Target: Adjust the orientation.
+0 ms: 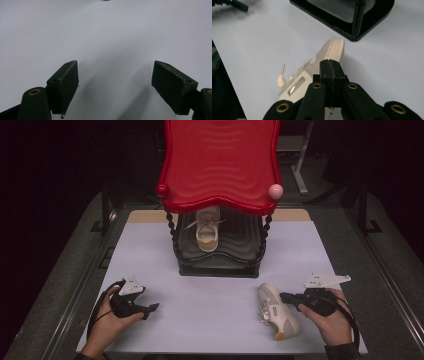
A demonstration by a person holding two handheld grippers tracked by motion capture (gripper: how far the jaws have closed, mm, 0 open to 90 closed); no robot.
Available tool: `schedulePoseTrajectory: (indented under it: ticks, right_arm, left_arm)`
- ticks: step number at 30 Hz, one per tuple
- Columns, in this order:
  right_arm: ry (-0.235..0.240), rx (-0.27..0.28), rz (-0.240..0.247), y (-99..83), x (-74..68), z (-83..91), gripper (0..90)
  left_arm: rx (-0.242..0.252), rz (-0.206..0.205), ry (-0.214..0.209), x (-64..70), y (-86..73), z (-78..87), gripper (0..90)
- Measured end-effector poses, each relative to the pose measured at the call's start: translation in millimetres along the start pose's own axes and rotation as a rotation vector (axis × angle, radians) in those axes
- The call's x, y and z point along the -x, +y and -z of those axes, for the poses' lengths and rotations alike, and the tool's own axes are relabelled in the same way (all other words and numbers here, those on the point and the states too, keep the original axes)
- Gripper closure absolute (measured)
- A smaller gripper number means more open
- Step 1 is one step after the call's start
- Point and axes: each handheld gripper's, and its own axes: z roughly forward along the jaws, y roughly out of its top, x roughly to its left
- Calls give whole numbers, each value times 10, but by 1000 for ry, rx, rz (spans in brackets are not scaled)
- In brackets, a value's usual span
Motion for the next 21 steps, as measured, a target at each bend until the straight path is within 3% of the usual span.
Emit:
schedulePoseTrajectory:
  ticks: [4,9,21]
  right_arm:
    - [-7,-7,-9,-56,1,15,900]
    - [-35,-9,-11,-73,48,40,900]
    - [-94,-14,-68,-191,300,75,900]
  left_arm:
    - [-1,19,-2,-31,-41,-43,187]
    - [48,67,-17,-76,-128,-68,139]
    - [53,68,-19,-77,-139,-69,133]
